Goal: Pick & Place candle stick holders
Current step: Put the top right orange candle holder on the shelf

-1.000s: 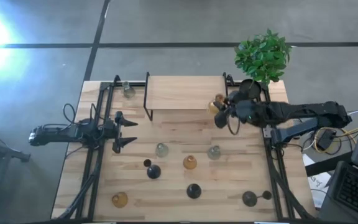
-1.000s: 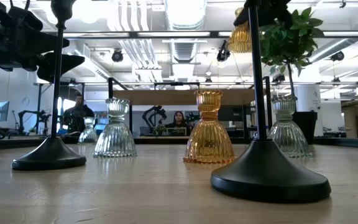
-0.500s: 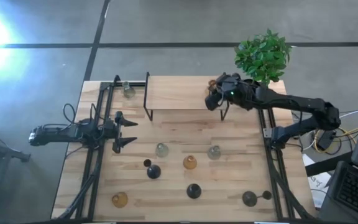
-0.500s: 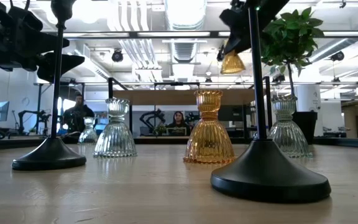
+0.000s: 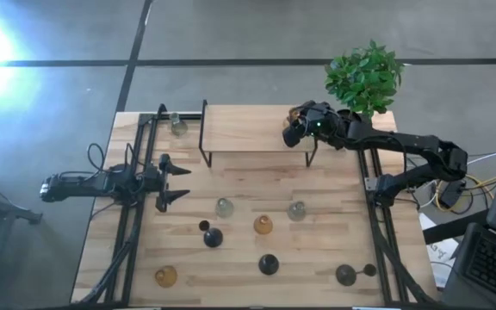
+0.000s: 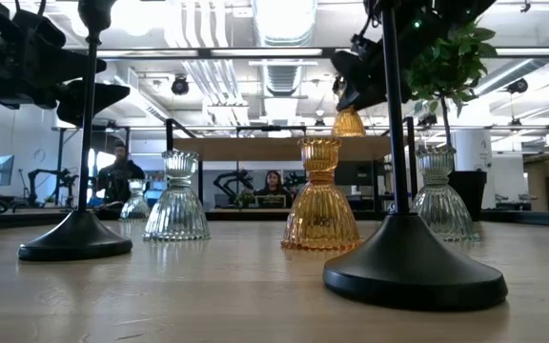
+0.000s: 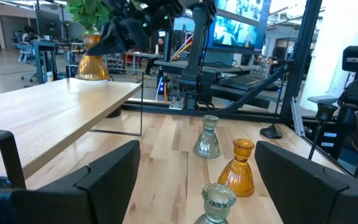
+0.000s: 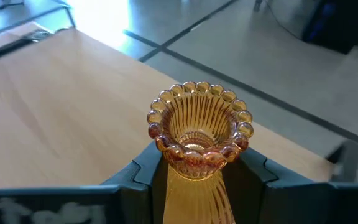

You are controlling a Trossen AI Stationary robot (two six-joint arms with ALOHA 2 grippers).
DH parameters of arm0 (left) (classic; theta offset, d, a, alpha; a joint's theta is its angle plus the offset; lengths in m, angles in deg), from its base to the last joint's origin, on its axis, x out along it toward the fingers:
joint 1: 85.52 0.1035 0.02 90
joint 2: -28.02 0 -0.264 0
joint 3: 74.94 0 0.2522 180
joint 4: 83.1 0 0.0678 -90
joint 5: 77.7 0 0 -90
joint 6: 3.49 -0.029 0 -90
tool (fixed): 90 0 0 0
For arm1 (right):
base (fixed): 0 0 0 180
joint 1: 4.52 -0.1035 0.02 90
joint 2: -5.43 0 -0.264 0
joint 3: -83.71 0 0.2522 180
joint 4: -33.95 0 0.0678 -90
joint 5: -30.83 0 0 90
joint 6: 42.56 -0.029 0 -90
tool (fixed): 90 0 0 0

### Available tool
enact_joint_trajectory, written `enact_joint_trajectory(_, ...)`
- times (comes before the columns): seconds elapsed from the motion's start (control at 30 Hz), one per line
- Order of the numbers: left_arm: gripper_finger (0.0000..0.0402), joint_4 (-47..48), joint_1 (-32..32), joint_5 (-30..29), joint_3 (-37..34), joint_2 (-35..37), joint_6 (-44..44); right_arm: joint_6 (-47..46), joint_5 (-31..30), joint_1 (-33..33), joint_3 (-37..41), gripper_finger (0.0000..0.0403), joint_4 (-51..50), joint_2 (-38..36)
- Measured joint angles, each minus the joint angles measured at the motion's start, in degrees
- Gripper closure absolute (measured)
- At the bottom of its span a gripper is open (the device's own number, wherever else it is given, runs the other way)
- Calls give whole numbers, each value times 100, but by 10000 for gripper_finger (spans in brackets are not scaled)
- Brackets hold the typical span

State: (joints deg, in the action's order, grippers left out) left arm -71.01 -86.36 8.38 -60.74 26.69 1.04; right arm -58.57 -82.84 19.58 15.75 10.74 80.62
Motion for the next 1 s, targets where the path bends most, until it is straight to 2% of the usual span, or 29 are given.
enact_joint_trajectory(0.4,78,0,0,0,-1,-1,-1,55,-42,29,383,288,542,-81)
enact_joint_trajectory(1.0,78,-2,0,0,-2,0,-1,122,-30,75,226,288,546,-16)
